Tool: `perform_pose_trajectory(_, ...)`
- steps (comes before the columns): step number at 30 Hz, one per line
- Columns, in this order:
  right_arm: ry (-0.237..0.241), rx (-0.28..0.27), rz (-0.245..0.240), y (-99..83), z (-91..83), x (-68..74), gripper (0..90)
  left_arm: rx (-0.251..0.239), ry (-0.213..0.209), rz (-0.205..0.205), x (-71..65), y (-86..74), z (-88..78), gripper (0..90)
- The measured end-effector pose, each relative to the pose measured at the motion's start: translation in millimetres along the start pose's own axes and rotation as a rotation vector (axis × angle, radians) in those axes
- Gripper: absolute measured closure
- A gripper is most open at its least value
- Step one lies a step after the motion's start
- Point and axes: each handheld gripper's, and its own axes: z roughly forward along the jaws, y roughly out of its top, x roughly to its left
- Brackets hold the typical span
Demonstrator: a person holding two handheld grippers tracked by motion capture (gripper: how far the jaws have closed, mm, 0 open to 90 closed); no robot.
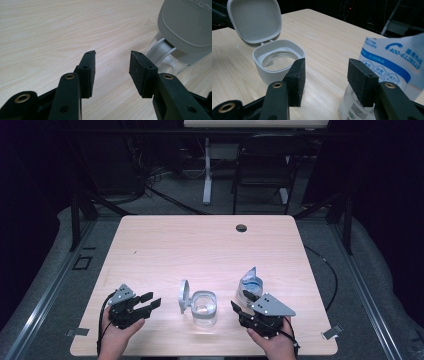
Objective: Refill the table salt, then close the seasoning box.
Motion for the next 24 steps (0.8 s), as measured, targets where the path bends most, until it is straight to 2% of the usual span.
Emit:
perform_pose_trajectory(16, 0.016, 0.037, 0.060, -18.4, -5.1, -17.1, 48.4, 0.007, 0.002, 0.000, 1.5, 0.6, 1.8, 56.7)
perform_pose_trajectory(21, 0.043, 0.049, 0.071, -22.4, -6.3, -20.7, 48.8, -0.004, 0.008, -0.007, 2.6, -0.6, 1.8, 56.2)
perform_pose_trajectory(24, 0.037, 0.055, 0.077, -25.0, -7.4, -22.1, 49.0, -0.012, 0.014, -0.010, 2.8, -0.7, 1.2, 56.0)
